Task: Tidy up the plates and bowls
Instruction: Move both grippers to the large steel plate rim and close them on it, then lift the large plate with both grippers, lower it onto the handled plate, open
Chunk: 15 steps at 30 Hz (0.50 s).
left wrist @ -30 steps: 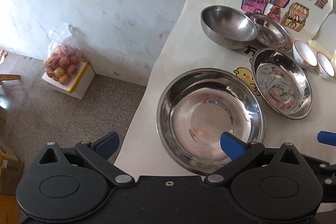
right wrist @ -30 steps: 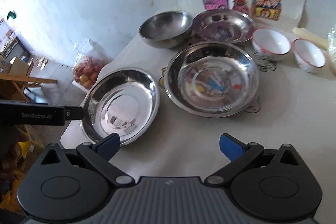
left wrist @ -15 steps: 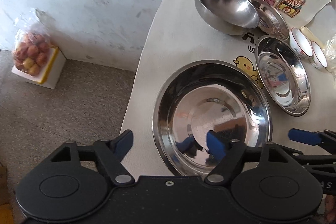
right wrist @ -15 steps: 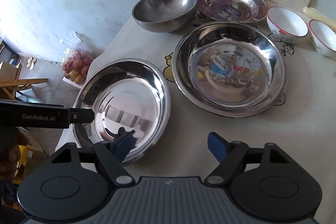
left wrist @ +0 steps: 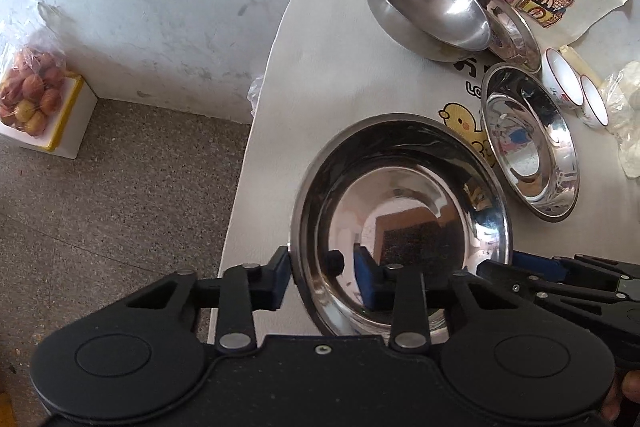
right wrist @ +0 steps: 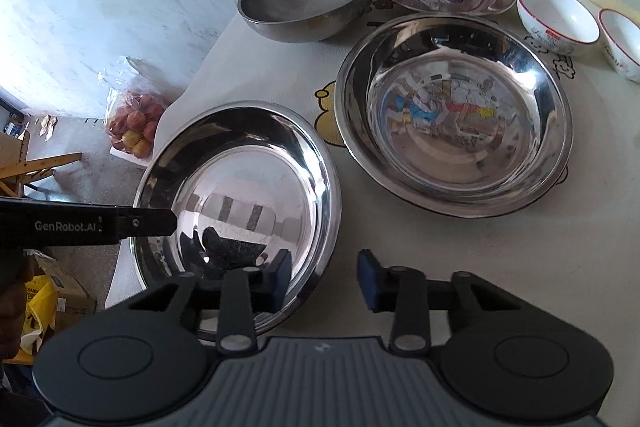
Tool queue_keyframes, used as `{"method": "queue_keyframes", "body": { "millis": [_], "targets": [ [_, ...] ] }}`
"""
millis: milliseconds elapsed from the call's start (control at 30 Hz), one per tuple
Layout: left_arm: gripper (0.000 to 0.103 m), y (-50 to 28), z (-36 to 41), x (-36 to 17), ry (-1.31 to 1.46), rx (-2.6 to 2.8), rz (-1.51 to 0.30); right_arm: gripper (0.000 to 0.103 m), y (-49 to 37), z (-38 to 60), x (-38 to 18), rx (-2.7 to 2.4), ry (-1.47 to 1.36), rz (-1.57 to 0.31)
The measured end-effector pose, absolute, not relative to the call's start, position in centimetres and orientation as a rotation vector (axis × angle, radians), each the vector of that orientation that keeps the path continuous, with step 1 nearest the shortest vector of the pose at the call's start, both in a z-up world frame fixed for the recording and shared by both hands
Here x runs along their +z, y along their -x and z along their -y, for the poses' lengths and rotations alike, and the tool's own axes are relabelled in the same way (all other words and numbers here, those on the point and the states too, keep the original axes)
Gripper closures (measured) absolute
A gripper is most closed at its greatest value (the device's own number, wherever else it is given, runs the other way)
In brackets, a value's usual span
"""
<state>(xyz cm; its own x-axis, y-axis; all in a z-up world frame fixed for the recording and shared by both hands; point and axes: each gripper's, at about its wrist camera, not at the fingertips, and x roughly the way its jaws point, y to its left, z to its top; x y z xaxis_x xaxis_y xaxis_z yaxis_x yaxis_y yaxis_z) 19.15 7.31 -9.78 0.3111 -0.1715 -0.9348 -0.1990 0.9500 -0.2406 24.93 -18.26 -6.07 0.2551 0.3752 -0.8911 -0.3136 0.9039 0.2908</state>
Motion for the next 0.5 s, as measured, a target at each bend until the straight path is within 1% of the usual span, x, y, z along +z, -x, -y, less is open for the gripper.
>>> {"method": "queue_keyframes", "body": {
  "millis": [33,100,200,233,267,500],
  "targets": [
    [0.076,-19.1,-7.5,-9.8,0.347,0.016,-1.263,0.071,-24.9,18.3,-6.1,0.464,-0.061,-1.229],
    [0.081,-19.1,-7.9,-10.0,0.371,0.006,-1.263,0.08,-24.9,18.1,-6.2,0.456,-0.07,-1.233],
    [0.087,-19.0,-8.3,-10.1,0.368,-0.004,-1.264,0.088,-24.9,18.1,-6.3,0.436,-0.079,-1.235],
    [0.09,-19.1,-8.4,-10.1,0.367,-0.007,-1.265,0.088,-24.9,18.1,-6.3,0.433,-0.086,-1.235],
    [0.091,-19.1,-8.5,-10.1,0.366,-0.009,-1.267,0.088,-24.9,18.1,-6.3,0.429,-0.09,-1.235],
    [0.091,-18.8,-8.9,-8.6,0.364,-0.039,-1.229,0.088,-24.4,18.2,-5.0,0.445,-0.079,-1.201]
  ]
}}
